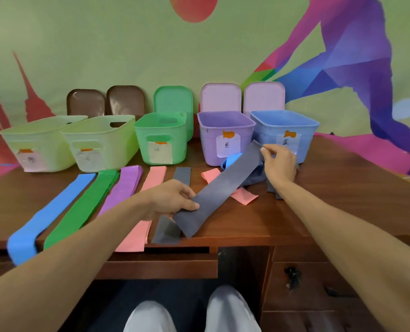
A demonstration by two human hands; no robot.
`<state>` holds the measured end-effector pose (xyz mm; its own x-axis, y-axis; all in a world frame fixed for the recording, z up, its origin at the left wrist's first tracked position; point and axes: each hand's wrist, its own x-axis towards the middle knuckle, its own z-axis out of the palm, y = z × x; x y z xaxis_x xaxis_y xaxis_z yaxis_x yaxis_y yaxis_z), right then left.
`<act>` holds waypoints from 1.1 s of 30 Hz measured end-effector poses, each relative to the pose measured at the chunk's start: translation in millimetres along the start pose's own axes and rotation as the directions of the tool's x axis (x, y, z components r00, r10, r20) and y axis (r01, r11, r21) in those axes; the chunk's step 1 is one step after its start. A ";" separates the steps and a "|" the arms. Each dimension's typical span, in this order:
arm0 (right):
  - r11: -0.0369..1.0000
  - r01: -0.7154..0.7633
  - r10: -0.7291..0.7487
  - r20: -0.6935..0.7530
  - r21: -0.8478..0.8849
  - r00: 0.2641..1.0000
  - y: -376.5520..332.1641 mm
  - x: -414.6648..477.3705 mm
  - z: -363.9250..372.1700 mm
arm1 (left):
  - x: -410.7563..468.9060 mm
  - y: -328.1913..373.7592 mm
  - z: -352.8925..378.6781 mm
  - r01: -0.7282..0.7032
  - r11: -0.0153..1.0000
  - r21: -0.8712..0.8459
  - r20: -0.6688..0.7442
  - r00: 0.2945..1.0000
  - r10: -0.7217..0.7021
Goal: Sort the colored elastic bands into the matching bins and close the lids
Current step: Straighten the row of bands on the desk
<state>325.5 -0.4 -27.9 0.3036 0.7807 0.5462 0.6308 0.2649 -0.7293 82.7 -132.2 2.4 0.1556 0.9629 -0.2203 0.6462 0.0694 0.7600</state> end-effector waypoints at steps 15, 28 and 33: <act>0.813 0.497 -0.381 0.369 -0.304 0.848 -100.5 -9.3 96.2 | -29.3 -52.0 -28.9 0.127 0.843 -0.523 -0.039 0.984 -0.173; 0.823 0.458 -0.199 0.583 -0.337 0.787 -96.4 -1.7 172.1 | -19.5 -58.3 -27.4 0.235 0.842 -0.486 0.023 0.966 -0.256; 0.830 0.454 -0.192 0.597 -0.325 0.779 -89.6 -3.6 179.9 | -19.2 -57.9 -25.7 0.222 0.896 -0.386 -0.026 0.968 -0.251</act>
<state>139.4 74.9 -38.7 -0.3110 0.8952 0.3192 0.8934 0.3899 -0.2230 23.1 -148.0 -21.6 -0.0312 0.9212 -0.3878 0.3251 0.3763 0.8676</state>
